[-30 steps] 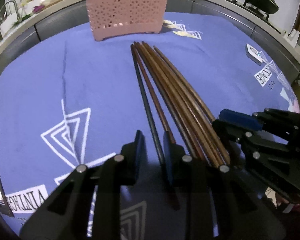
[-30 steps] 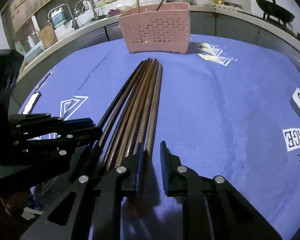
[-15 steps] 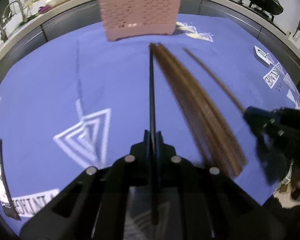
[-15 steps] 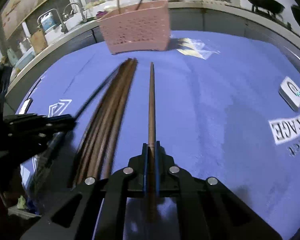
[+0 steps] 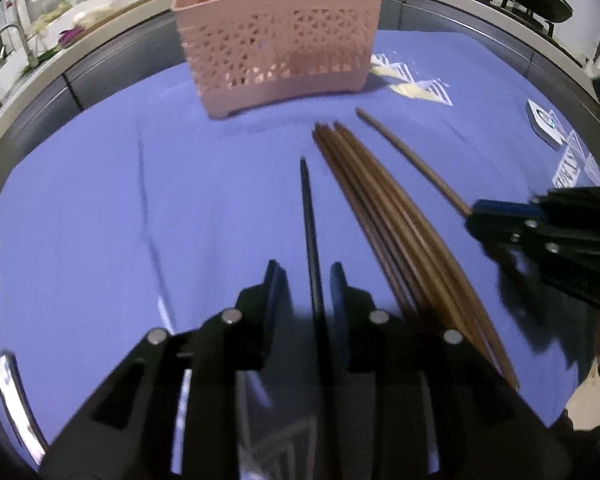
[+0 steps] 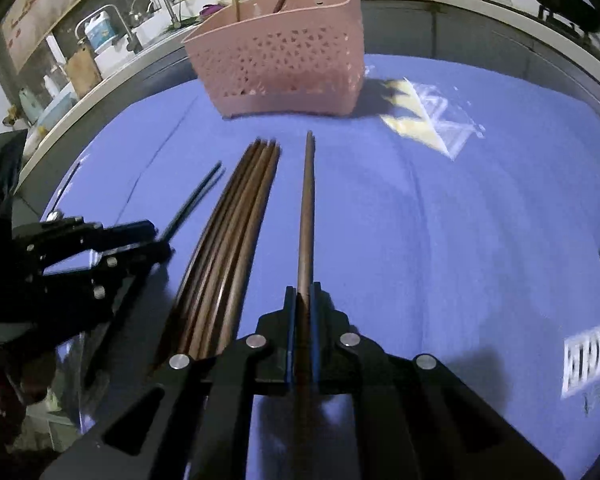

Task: Organize utensils
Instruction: 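Lift both chopsticks upright and carry them over the pink caddy, then drop both chopsticks into the caddy by opening both tools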

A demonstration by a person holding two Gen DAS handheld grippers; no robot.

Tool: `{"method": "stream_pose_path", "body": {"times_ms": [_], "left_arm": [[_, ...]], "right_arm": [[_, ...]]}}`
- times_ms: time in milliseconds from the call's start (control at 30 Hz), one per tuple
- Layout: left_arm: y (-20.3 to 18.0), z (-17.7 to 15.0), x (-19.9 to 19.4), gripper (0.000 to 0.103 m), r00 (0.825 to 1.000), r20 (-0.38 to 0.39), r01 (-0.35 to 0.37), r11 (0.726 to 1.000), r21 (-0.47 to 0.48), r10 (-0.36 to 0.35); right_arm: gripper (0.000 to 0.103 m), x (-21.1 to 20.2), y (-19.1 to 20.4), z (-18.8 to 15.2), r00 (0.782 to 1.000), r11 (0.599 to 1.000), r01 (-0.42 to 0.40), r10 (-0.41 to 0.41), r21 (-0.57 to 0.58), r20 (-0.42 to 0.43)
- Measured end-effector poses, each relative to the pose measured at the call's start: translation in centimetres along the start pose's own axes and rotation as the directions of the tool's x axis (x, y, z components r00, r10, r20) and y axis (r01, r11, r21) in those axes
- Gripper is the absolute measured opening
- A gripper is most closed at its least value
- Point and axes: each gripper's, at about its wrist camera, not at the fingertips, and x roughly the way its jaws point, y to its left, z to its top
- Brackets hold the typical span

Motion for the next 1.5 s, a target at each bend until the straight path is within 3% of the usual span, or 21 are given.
{"method": "stream_pose_path", "body": {"times_ms": [100, 367, 600, 667, 800, 967, 1067, 1167, 1233, 1300, 1500], "left_arm": [[0.1, 1.4, 0.7, 0.006, 0.999, 0.005, 0.033, 0.999, 0.006, -0.033], [1.2, 2.8, 1.1, 0.004, 0.996, 0.006, 0.085, 0.995, -0.046, -0.085], [3.0, 3.6, -5.4, 0.004, 0.981, 0.164, 0.117, 0.990, -0.075, -0.104], [3.3, 4.1, -7.7, 0.004, 0.971, 0.212, 0.125, 0.989, -0.077, -0.106], [4.1, 5.5, -13.1, 0.004, 0.933, 0.340, 0.151, 0.986, -0.076, -0.117], [5.5, 9.3, -19.2, 0.004, 0.871, 0.482, 0.149, 0.986, -0.070, -0.097], [6.7, 13.2, -21.9, 0.004, 0.828, 0.559, 0.116, 0.989, -0.092, -0.045], [7.6, 17.4, -22.2, 0.004, 0.808, 0.589, 0.091, 0.989, -0.119, -0.004], [8.1, 19.1, -21.9, 0.004, 0.805, 0.593, 0.069, 0.988, -0.135, 0.025], [8.8, 20.7, -20.2, 0.004, 0.813, 0.582, 0.058, 0.987, -0.151, 0.041], [10.0, 21.6, -14.4, 0.004, 0.868, 0.496, 0.078, 0.984, -0.162, 0.013]], "right_arm": [[0.008, 1.2, 0.2, 2.1, 1.000, 1.000, -0.013, 0.013, -0.010, -0.010], [0.006, 2.6, -0.2, 5.0, 0.998, 0.998, -0.064, 0.064, -0.003, -0.023], [0.006, -3.8, 0.3, 4.1, 0.974, 0.988, -0.155, 0.156, -0.021, 0.165], [0.006, -6.3, 0.6, 4.2, 0.955, 0.984, -0.176, 0.180, -0.039, 0.234], [0.006, -11.3, 1.3, 5.5, 0.901, 0.975, -0.208, 0.221, -0.074, 0.374], [0.006, -15.4, 2.8, 10.2, 0.837, 0.974, -0.195, 0.227, -0.116, 0.497], [0.006, -16.7, 3.5, 14.1, 0.795, 0.977, -0.172, 0.212, -0.123, 0.569], [0.006, -16.7, 3.7, 18.2, 0.747, 0.983, -0.152, 0.181, -0.102, 0.640], [0.006, -15.7, 3.7, 20.3, 0.725, 0.987, -0.137, 0.155, -0.080, 0.671], [0.006, -13.9, 3.3, 22.2, 0.725, 0.990, -0.128, 0.135, -0.060, 0.675], [0.006, -7.6, 2.2, 23.4, 0.786, 0.993, -0.115, 0.115, -0.040, 0.608]]}}
